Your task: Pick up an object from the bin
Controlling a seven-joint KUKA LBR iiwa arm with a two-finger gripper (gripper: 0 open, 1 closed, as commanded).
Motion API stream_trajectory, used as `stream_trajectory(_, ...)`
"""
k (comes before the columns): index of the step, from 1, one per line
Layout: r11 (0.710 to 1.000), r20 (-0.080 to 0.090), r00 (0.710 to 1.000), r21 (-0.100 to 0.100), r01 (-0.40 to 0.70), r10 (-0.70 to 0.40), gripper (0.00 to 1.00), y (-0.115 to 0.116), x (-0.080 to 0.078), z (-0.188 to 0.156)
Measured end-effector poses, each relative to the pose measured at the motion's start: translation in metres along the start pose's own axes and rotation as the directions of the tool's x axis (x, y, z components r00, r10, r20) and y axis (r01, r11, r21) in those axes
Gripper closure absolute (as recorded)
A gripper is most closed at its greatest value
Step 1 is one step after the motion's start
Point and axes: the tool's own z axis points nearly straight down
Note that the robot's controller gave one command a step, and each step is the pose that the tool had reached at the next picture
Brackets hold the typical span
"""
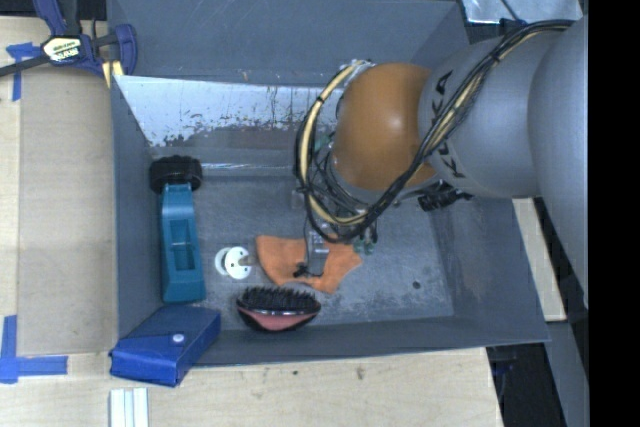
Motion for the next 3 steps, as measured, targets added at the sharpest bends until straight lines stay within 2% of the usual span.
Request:
stream_trajectory(1, 0.997, -0.003, 0.997, 0.0, -0.083, 0.083, 1.0, 0.019, 0.017, 0.043)
stream_trajectory(2, 0.997, -0.003, 0.997, 0.0, -0.083, 0.083, 1.0, 0.019, 0.017, 0.043)
stream_trajectory(3, 0.997, -0.013, 0.997, 0.003, -0.078, 0.078, 1.0, 0.029, 0.007, -0.012)
